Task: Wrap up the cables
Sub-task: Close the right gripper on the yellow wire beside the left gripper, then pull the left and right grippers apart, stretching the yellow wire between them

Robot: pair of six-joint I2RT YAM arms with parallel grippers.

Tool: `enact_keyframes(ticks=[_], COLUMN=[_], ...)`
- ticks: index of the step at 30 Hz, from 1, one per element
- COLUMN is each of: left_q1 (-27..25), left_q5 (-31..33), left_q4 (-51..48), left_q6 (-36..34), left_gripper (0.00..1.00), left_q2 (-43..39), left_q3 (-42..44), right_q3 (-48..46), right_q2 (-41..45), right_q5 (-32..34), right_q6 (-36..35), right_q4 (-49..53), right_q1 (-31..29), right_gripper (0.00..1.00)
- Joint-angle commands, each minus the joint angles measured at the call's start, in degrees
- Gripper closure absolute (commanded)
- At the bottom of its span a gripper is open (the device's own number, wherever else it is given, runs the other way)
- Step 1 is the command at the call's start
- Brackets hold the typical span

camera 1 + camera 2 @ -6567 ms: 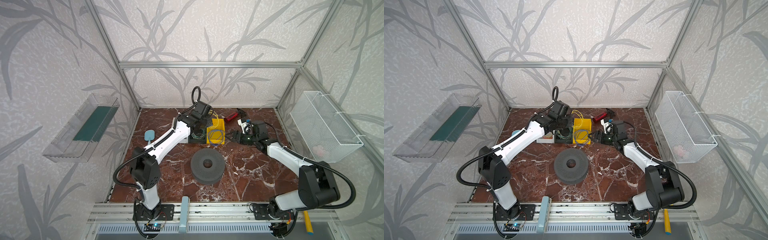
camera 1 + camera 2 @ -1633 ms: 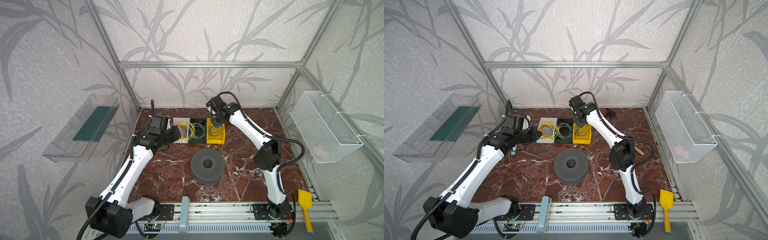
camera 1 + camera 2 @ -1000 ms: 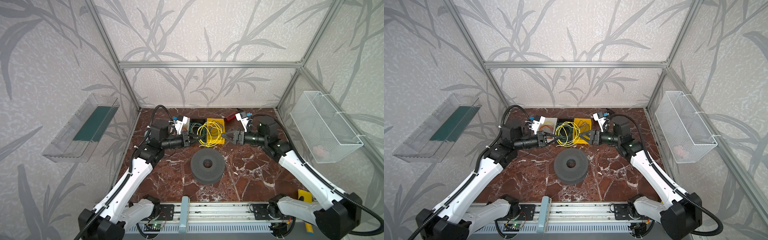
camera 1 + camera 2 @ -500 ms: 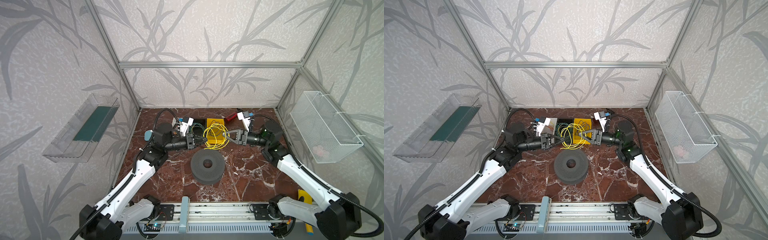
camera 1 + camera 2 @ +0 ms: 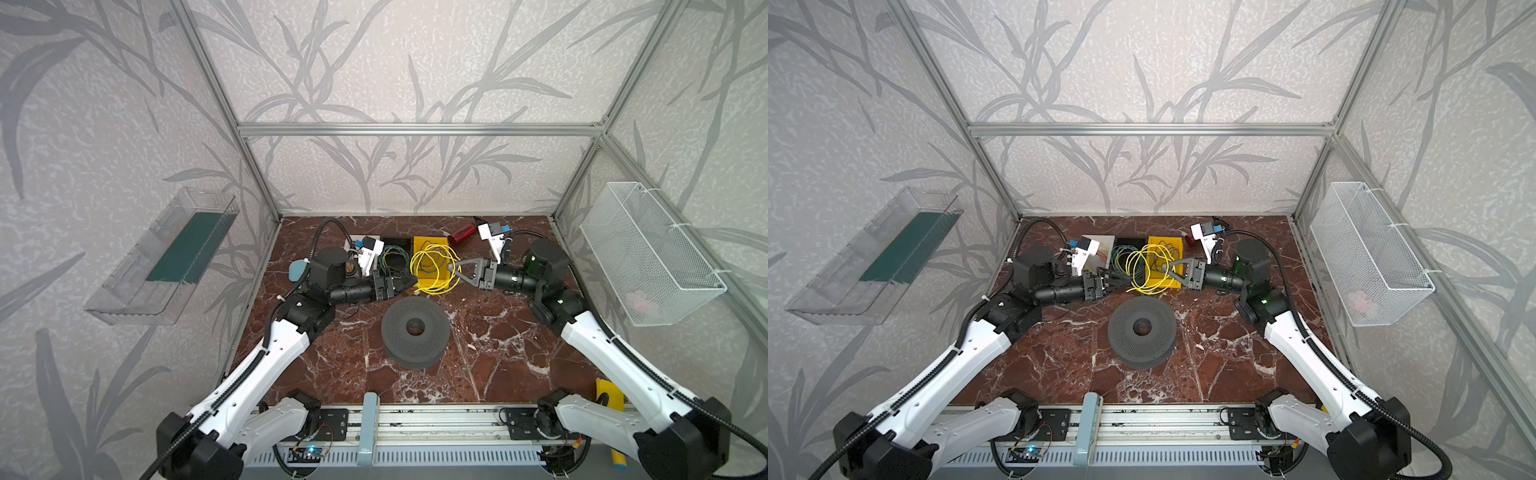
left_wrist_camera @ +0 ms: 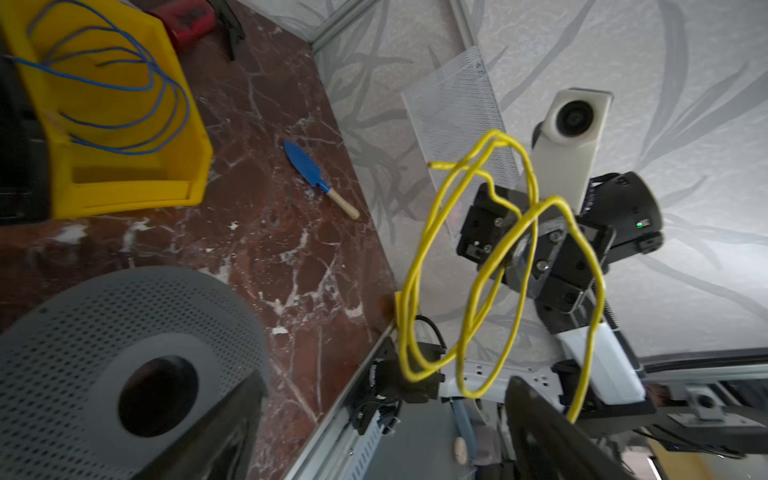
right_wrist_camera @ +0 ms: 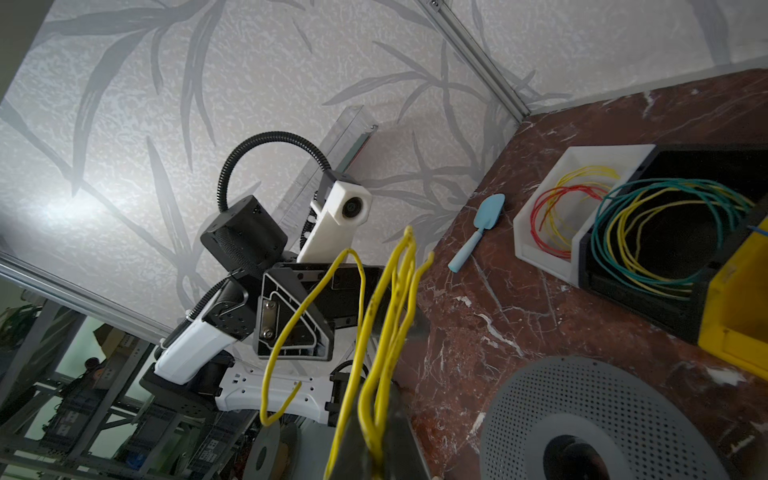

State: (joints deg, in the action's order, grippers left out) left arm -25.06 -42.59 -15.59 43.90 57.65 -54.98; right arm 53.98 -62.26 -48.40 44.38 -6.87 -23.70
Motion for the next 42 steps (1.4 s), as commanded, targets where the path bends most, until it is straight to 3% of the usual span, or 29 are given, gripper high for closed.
enact_keyframes(ticks=[1, 4, 8, 11, 15, 24, 26, 28, 31, 33, 38, 42], left_q1=[0.61, 0.47, -1.44, -5.83, -12.10, -17.81, -18.25, -18.28, -18.36, -18.27, -16.78, -9.18], left_q5=[12.76, 17.26, 12.71, 12.56, 17.64, 21.36, 21.41, 21.68, 21.17, 21.92, 26.07, 23.32], left_q4=[-17.69, -22.24, -19.83, -21.80, -26.07, -26.93, -25.96, -25.43, -24.93, -25.48, -28.10, -32.79], left_q6=[-10.06, -12.25, -14.45, -18.71, -24.76, -29.98, -29.71, -29.19, -28.61, -28.09, -26.60, -25.27], left_gripper=[0.05, 0.07, 0.13, 0.19, 0.23, 0.26, 0.34, 0.52, 0.59, 0.73, 1.00, 1.00], left_q2=[-6.80, -9.01, -8.14, -2.52, 5.65, 14.84, 15.47, 15.80, 15.92, 16.26, 13.42, 8.64], left_q3=[-6.38, -10.67, -14.37, -19.55, -25.95, -30.31, -30.09, -29.88, -29.55, -29.73, -30.54, -32.21], right_q3=[3.30, 4.77, 7.31, 9.90, 11.34, 12.31, 12.30, 12.24, 12.03, 12.03, 12.27, 10.25], right_q2=[2.41, 1.57, -0.32, -1.62, -2.08, -3.02, -3.39, -3.64, -3.75, -3.82, -3.58, -2.53], right_q5=[4.68, 5.90, 7.08, 8.15, 9.13, 9.29, 8.97, 8.94, 8.77, 8.97, 14.32, 24.07], right_q6=[-4.84, -6.12, -6.73, -7.50, -7.55, -7.47, -7.49, -7.52, -7.50, -7.54, -14.01, -19.41], right_q4=[8.05, 10.79, 14.66, 18.34, 20.40, 21.37, 21.25, 21.29, 20.95, 21.15, 27.27, 32.67], right_q1=[-0.44, -0.80, -2.01, -3.46, -4.58, -5.90, -5.84, -5.92, -6.05, -6.17, -6.08, -4.92], right_gripper=[1.00, 1.00, 1.00, 1.00, 1.00, 1.00, 1.00, 1.00, 1.00, 1.00, 1.00, 1.00])
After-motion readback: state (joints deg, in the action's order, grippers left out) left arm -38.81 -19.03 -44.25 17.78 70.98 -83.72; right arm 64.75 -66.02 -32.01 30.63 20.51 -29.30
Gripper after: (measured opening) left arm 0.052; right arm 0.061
